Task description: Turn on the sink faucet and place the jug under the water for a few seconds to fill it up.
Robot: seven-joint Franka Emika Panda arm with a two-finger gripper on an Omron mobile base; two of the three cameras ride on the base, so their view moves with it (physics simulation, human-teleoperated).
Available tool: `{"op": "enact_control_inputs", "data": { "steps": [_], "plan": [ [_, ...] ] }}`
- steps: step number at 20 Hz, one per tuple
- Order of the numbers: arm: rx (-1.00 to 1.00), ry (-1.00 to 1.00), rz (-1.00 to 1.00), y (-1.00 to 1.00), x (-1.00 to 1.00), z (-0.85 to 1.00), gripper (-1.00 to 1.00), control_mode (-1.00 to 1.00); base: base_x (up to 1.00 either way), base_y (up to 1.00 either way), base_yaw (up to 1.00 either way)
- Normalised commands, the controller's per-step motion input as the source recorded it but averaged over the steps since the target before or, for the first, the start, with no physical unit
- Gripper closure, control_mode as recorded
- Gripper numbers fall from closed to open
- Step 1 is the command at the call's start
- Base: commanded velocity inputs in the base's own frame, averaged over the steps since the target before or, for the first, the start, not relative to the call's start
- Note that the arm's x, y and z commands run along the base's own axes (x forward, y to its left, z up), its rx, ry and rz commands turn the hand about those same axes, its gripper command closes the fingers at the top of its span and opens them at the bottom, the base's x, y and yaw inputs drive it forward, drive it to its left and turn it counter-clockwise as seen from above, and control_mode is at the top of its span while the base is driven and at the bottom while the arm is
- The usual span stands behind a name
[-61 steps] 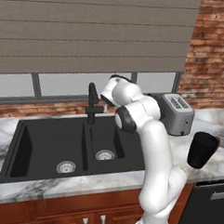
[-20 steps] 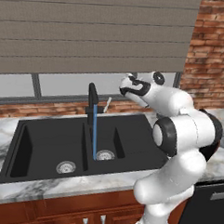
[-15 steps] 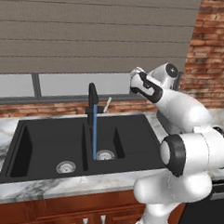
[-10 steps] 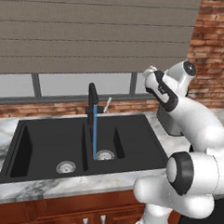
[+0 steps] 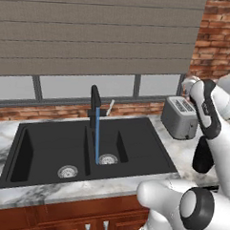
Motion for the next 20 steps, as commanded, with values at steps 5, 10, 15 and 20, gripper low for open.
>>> {"op": "enact_control_inputs", "data": {
  "steps": [5, 10, 15, 20],
  "plan": [
    [-0.06, -0.02, 0.09, -1.00, -0.98, 0.02, -1.00, -1.00, 0.00, 0.00, 0.00],
    [-0.08, -0.09, 0.17, -1.00, -0.69, 0.00, -1.00, -1.00, 0.00, 0.00, 0.00],
    [-0.02, -0.07, 0.27, -1.00, -0.20, -0.26, -1.00, -1.00, 0.00, 0.00, 0.00],
    [0.00, -0.17, 0.38, -0.78, 0.00, -0.92, -1.00, -1.00, 0.00, 0.00, 0.00]
  ]
}}
